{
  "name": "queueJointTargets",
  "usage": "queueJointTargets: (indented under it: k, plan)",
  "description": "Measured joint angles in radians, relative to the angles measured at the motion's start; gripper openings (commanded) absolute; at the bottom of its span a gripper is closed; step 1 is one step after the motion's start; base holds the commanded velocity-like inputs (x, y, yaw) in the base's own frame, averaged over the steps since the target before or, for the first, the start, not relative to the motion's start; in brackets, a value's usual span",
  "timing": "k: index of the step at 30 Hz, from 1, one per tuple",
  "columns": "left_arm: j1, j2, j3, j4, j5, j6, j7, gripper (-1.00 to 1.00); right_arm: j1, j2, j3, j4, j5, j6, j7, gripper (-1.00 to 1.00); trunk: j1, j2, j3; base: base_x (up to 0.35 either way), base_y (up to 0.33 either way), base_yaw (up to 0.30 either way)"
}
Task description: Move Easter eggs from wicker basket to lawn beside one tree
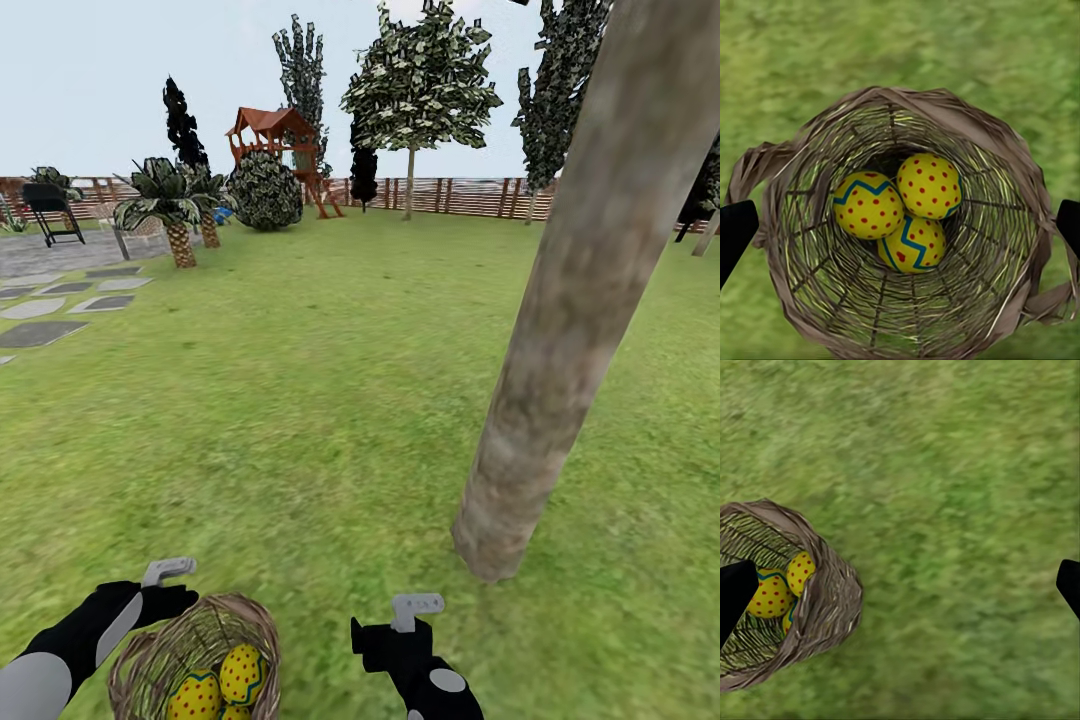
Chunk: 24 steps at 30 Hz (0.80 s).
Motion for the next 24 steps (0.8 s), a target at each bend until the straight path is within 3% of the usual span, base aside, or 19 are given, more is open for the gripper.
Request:
queueJointTargets:
  k: [24]
  plan:
    - [-0.001,0.001,0.001,0.0,0.0,-0.003,0.0,1.0,0.0,-0.004,-0.002,0.0,0.0,-0.006,0.0,1.0,0.092,-0.168,-0.075,0.0,0.0,0.0]
